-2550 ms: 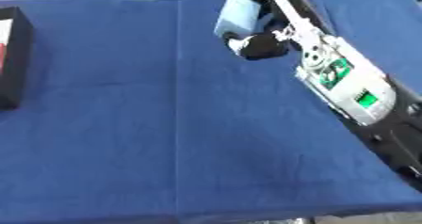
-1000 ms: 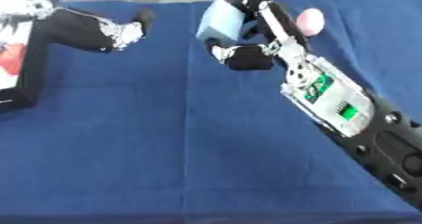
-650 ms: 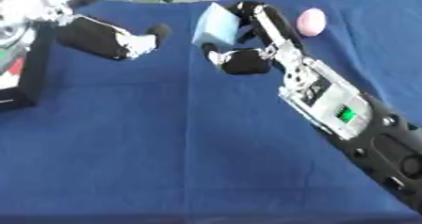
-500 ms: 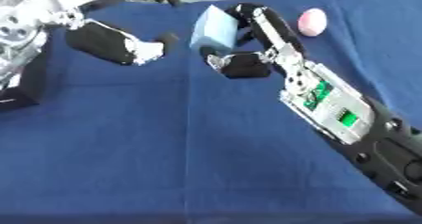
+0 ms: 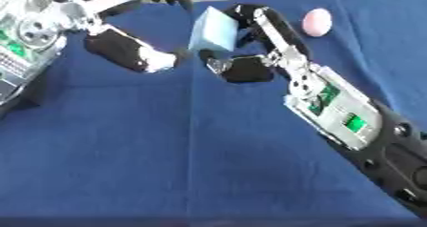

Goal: Pick up the objects with one hand, pass them to the other hand, and then place them into the box on the other side of the table.

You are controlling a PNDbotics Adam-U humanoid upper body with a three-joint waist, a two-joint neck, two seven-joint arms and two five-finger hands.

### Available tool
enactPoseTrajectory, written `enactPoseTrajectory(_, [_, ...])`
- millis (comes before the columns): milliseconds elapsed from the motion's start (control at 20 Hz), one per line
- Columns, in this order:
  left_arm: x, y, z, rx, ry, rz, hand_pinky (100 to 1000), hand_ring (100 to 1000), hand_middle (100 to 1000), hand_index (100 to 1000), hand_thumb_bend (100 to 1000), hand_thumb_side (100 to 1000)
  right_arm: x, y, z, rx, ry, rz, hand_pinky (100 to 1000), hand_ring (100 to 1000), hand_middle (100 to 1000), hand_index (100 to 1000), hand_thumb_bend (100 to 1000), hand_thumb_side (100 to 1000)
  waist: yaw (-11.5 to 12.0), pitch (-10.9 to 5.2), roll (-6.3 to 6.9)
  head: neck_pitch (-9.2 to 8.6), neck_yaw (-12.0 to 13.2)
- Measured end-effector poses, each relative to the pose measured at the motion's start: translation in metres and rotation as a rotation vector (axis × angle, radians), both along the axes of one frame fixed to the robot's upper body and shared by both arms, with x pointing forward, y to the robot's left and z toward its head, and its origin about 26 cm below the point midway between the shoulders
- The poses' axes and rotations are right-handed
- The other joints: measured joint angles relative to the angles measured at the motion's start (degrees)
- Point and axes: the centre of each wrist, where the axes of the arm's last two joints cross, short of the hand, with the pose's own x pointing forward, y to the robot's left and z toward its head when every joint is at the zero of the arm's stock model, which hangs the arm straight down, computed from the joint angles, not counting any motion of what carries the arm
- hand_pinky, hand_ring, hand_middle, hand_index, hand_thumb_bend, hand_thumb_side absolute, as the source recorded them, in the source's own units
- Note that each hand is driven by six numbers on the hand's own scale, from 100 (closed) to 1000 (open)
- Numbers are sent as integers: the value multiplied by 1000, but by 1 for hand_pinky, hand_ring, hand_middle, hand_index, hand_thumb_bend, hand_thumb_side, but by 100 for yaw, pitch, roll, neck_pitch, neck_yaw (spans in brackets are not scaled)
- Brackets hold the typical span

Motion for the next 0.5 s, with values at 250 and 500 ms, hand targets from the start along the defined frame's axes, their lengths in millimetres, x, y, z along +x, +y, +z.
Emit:
enactPoseTrajectory(250, [2,-1,-4,6,-11,4,801,793,776,815,460,476,-2,2,0,-8,-2,18,631,737,600,519,201,100,-7,4,2,0,22])
enactPoseTrajectory(500, [3,-2,-4,7,-24,9,803,796,779,823,504,513,-3,3,0,-14,-6,25,633,738,600,519,204,100,-8,14,2,0,34])
